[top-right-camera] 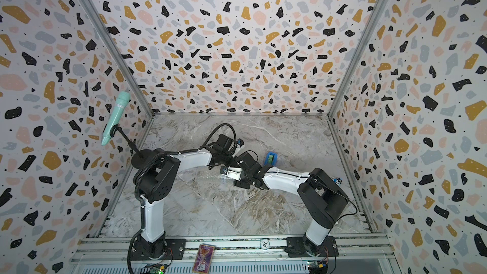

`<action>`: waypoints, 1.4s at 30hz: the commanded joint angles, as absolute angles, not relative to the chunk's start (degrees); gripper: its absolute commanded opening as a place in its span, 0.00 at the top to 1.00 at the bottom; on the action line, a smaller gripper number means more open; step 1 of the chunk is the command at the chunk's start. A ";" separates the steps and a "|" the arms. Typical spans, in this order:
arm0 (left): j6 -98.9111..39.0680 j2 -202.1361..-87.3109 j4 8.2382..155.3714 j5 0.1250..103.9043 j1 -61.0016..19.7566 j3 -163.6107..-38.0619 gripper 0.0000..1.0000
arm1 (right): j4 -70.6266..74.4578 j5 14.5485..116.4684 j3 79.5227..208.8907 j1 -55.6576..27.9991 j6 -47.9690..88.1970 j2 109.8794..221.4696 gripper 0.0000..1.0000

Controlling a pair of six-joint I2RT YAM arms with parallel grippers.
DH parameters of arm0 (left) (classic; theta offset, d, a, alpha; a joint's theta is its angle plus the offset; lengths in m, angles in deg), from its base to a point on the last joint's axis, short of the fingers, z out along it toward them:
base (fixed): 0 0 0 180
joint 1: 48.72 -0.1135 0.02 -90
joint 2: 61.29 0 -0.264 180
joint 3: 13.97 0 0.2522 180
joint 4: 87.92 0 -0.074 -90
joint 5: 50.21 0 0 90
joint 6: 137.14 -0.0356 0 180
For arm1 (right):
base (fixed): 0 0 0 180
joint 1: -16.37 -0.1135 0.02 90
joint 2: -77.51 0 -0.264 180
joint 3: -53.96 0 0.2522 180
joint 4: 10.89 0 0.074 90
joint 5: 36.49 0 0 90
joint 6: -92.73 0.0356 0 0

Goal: Wrap wine bottles in bubble wrap
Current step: Wrap the wine bottle in bubble wrap.

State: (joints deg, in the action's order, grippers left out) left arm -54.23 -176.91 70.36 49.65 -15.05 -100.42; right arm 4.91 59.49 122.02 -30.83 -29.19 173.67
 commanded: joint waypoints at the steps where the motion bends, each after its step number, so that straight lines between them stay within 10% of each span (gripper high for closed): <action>1: -56.41 -173.84 65.32 49.48 -15.53 -98.54 0.43 | 13.37 60.01 121.53 -28.97 -26.33 176.98 0.46; 13: -63.11 -155.66 75.68 42.91 -21.91 -87.30 0.33 | 15.58 66.64 123.63 -24.02 -23.93 176.93 0.48; 27: -101.57 -131.08 95.82 41.54 -15.54 -57.54 0.22 | 16.74 73.61 127.21 -21.95 -22.60 179.96 0.51; 42: -113.84 -144.08 114.16 33.01 -5.85 -52.90 0.21 | 18.00 78.29 129.14 -20.06 -21.09 181.58 0.53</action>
